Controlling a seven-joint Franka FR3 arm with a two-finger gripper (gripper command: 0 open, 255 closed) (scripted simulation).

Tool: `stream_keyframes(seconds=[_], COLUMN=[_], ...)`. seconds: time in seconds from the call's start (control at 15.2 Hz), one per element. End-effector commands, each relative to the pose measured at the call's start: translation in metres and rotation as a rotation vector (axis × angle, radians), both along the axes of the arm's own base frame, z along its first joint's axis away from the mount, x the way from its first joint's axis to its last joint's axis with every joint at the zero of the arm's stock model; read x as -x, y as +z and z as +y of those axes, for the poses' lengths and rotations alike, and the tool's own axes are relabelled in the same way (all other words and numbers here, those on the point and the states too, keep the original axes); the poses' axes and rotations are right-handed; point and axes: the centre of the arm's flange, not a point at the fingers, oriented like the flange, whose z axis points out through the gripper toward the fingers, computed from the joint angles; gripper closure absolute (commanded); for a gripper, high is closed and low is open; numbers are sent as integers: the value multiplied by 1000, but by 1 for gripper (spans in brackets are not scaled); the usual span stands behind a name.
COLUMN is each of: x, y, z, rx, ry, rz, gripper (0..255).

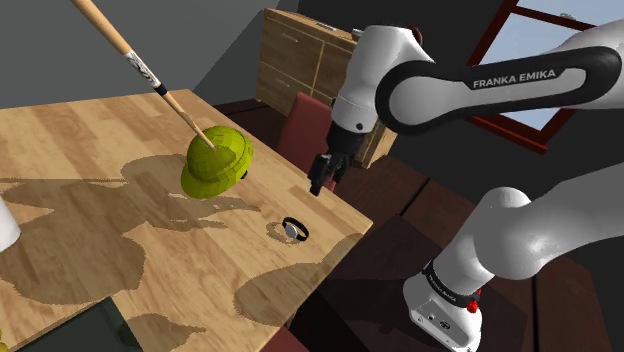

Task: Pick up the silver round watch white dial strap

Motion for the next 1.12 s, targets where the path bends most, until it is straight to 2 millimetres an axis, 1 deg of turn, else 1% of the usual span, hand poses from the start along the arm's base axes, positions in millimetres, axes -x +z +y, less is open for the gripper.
stream_keyframes(seconds=[0.0,0.26,0.33,0.79,0.92,0.99,1.06], x=[-2,-6,-7,-7,-7,-7,-7], y=[-12,-39,-44,-81,-84,-83,-84], z=[24,68,76,76,76,76,76], rx=[-8,-21,-23,-23,-23,-23,-23], ry=[5,17,19,19,19,19,19], rz=[0,3,4,4,4,4,4], gripper=[0,0,0,0,0,255,255])
